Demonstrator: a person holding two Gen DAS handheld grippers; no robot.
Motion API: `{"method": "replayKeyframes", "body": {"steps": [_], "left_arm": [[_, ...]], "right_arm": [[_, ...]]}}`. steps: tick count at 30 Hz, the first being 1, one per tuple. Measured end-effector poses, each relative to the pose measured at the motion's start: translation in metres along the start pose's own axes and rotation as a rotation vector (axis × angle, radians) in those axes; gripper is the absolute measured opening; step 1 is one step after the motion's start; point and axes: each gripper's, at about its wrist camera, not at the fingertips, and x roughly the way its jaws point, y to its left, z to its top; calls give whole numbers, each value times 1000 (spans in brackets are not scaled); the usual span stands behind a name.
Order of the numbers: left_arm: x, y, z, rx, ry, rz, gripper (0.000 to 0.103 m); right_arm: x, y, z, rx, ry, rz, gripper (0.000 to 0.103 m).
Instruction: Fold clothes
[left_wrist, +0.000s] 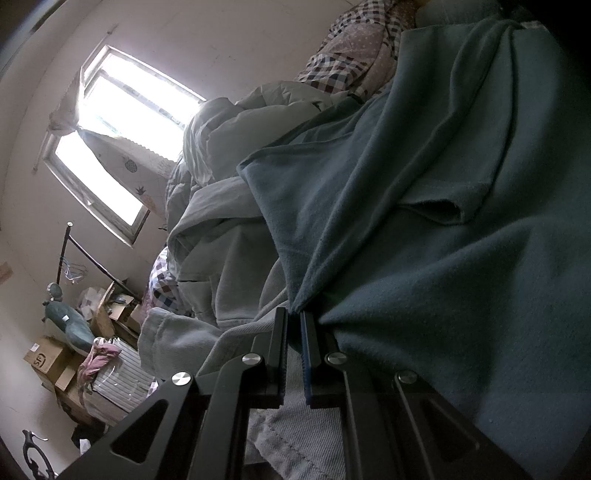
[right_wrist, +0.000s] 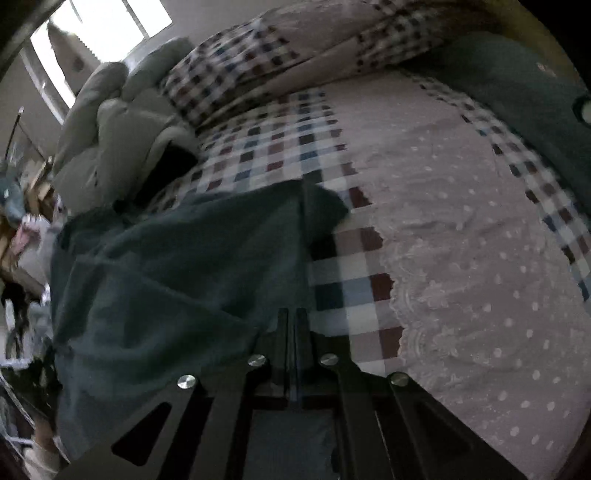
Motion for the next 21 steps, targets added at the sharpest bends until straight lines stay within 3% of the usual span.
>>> {"method": "replayKeyframes", "body": {"steps": [4, 6, 7, 10, 11, 19, 21], "left_arm": [[-1, 0, 0, -2, 0, -2, 6], [-1, 0, 0, -2, 0, -1, 6], [-1, 0, 0, -1, 0, 0, 6], [-1, 0, 0, 0, 0, 1, 6], [-1, -1, 0, 0, 0, 1, 6], [0, 0, 0, 0, 0, -2, 6], [-1, 0, 0, 1, 1, -2, 6]], "right_arm": [[-2, -5, -2, 4, 24, 0, 3], [-3, 0, -12, 18, 55, 54, 5], [-3, 1, -19, 37, 74, 101, 10], [0, 2, -38, 84, 105, 203, 43], [3, 5, -42, 81, 114, 206, 45], [38, 12, -54, 132, 190, 224, 45], [38, 15, -54, 123, 184, 241, 22]]}}
